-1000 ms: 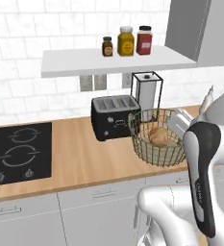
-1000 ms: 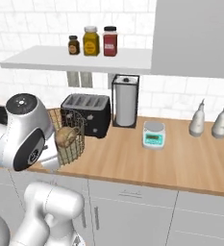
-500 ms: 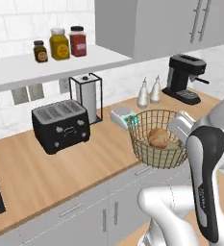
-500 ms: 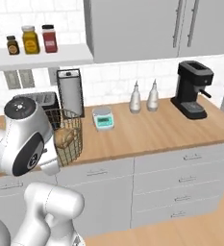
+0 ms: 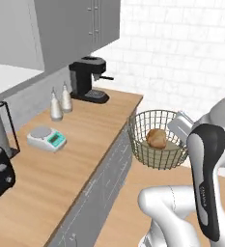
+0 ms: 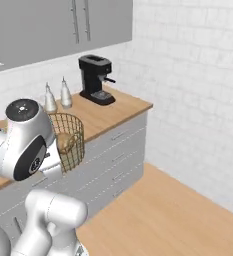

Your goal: Open the cabinet, pick up the bread from the cabinet and place it in the basket. Then move the basket to the dining counter.

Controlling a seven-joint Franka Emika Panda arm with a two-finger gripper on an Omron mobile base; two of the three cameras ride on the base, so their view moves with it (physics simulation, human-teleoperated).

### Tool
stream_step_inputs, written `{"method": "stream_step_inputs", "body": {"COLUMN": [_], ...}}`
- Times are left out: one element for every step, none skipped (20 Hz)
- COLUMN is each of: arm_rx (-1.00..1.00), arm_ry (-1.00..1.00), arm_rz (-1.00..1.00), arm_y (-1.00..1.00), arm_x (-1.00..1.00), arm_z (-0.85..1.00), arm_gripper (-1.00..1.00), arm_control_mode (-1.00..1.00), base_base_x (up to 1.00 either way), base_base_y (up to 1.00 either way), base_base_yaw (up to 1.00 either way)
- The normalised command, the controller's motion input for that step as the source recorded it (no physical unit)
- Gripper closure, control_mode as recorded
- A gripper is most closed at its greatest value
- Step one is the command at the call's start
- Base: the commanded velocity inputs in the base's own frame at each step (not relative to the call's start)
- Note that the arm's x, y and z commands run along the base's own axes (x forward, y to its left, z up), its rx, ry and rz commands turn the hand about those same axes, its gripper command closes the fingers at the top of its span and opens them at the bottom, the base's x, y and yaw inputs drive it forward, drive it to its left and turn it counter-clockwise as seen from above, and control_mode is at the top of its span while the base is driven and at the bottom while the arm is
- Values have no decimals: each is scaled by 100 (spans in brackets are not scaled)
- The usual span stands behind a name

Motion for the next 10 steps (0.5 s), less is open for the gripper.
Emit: {"method": "stream_step_inputs", "body": {"arm_rx": [0, 0, 0, 0, 0, 0, 0, 0, 0, 0], "arm_ry": [0, 0, 0, 0, 0, 0, 0, 0, 0, 0], "arm_rz": [0, 0, 0, 0, 0, 0, 0, 0, 0, 0], "arm_y": [0, 0, 0, 0, 0, 0, 0, 0, 0, 0], "arm_x": [0, 0, 0, 0, 0, 0, 0, 0, 0, 0], "arm_z": [0, 0, 0, 0, 0, 0, 0, 0, 0, 0], "arm_gripper": [100, 100, 100, 100, 100, 100, 100, 100, 100, 100], "arm_control_mode": [100, 100, 100, 100, 100, 100, 100, 100, 100, 100], "base_base_x": [0, 0, 0, 0, 0, 0, 0, 0, 0, 0], "base_base_y": [5, 6, 5, 5, 5, 5, 6, 6, 6, 6], "base_base_yaw": [-98, -98, -98, -98, -99, -99, -99, -99, -99, -99]}}
